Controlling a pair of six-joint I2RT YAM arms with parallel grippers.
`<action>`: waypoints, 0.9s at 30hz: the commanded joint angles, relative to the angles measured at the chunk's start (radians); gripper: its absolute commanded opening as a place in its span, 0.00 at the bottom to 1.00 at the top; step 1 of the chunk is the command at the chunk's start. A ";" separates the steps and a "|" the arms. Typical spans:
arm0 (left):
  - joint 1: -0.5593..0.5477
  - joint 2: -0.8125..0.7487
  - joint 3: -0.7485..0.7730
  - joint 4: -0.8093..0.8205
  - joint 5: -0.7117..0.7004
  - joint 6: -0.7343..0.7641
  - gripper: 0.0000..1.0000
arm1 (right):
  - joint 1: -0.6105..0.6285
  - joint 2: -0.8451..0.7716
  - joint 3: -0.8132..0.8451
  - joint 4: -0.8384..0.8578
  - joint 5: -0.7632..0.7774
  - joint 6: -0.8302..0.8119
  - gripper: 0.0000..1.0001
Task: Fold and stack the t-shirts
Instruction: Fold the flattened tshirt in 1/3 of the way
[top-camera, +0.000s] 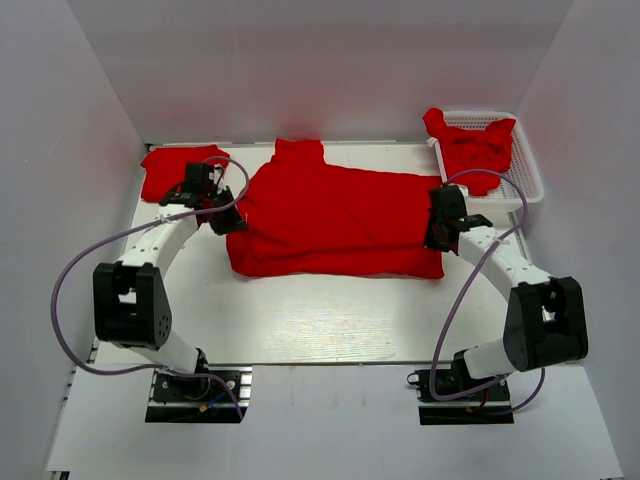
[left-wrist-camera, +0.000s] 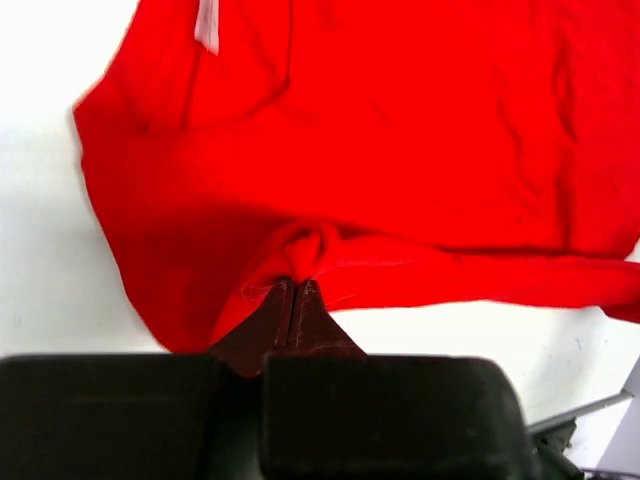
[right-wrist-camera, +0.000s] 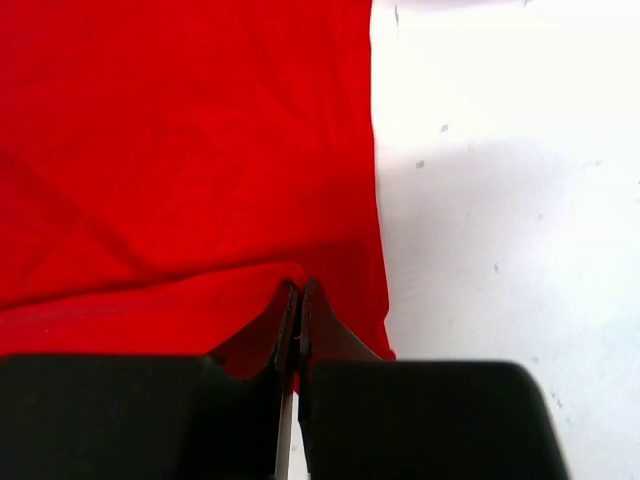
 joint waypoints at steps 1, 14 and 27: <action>0.013 0.032 0.053 0.036 -0.002 0.023 0.00 | -0.016 0.026 0.066 0.069 0.029 -0.041 0.00; 0.004 0.161 0.174 0.219 -0.059 0.016 0.00 | -0.036 0.125 0.098 0.190 -0.022 -0.126 0.00; -0.005 0.388 0.277 0.372 -0.002 0.096 0.00 | -0.057 0.288 0.190 0.266 -0.022 -0.213 0.04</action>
